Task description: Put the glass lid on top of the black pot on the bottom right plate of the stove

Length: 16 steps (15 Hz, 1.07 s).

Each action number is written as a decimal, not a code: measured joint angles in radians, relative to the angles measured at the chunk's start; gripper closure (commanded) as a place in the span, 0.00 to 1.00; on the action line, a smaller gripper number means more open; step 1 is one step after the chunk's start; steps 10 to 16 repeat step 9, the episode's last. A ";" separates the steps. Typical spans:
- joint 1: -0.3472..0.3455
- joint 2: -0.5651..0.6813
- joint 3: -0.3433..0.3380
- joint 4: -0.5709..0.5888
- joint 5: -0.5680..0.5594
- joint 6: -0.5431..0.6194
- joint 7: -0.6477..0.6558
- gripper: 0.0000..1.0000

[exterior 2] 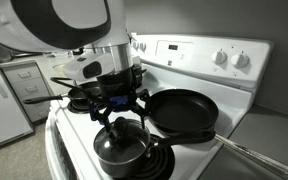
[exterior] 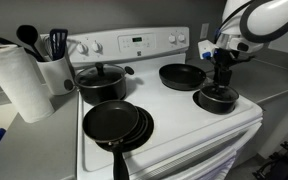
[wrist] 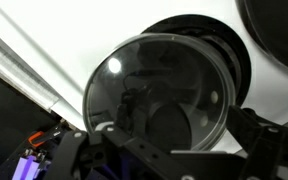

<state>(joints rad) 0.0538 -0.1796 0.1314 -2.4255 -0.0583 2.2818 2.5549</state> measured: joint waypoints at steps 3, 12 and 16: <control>0.000 -0.001 0.004 0.015 -0.024 0.000 0.002 0.00; 0.013 -0.014 0.020 0.081 -0.029 -0.041 0.000 0.00; 0.013 -0.014 0.020 0.081 -0.029 -0.041 0.000 0.00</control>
